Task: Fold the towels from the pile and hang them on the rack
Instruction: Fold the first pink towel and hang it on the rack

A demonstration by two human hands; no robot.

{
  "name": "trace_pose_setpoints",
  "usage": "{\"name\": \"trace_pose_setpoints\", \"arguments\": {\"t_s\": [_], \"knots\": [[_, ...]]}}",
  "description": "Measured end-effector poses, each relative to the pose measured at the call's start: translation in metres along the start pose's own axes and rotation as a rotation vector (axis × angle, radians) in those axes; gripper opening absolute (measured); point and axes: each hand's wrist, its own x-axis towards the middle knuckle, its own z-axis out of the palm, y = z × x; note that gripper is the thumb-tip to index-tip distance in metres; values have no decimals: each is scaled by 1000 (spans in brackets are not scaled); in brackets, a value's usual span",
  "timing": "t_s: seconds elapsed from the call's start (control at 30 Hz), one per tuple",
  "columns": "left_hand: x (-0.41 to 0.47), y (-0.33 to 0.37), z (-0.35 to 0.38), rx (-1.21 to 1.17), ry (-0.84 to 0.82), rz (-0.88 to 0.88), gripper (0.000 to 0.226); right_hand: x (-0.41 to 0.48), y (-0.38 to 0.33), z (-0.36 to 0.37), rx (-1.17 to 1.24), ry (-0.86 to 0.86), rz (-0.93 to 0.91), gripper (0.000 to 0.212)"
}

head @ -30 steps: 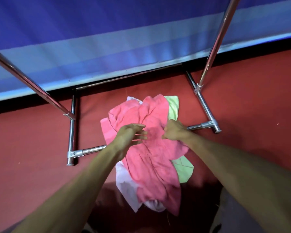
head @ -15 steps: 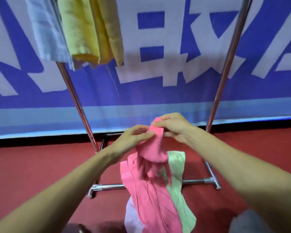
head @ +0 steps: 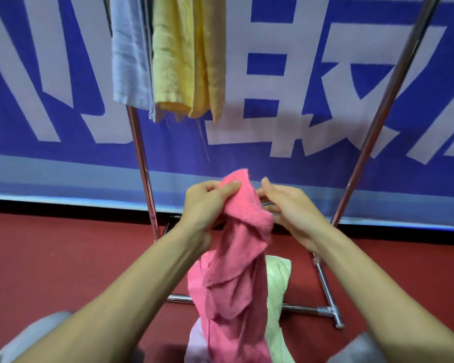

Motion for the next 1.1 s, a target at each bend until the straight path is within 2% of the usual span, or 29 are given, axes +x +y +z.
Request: {"name": "trace_pose_setpoints", "arguments": {"t_s": [0.1, 0.23, 0.3, 0.53, 0.63, 0.7, 0.77, 0.87, 0.93, 0.97, 1.03, 1.1], "knots": [[2, 4, 0, -60, 65, -13, 10, -9, 3, -8, -39, -72, -77, 45], [2, 3, 1, -167, 128, -143, 11, -16, 14, -14, -300, -74, -191, 13], [2, 2, 2, -191, 150, -172, 12, -15, 20, -16, -406, -62, -202, 10], [14, 7, -13, -186, 221, -125, 14, -7, 24, -27, -327, -31, -150, 9], [17, 3, -15, -51, 211, -84, 9, -8, 19, -26, -242, 58, -185, 7], [20, -3, -17, 162, 143, -42, 6, -9, 16, -25, -171, 113, -202, 7], [18, -8, -17, 426, 6, 8, 4, -9, 14, -24, -115, 141, -213, 8], [13, -15, -13, 663, -215, 100, 52, -7, 16, -21, -194, 140, -220, 9], [5, -14, -9, 576, -400, 65, 66, -7, 19, -19, -278, 116, -205, 7], [3, -14, -8, 500, -488, 17, 62, -6, 19, -18, -304, 103, -203, 7], [1, -15, -7, 450, -597, -12, 39, -7, 19, -17, -308, 100, -210, 5], [0, -19, -4, 456, -587, 25, 16, -8, 16, -19, -248, 129, -200, 3]]}}
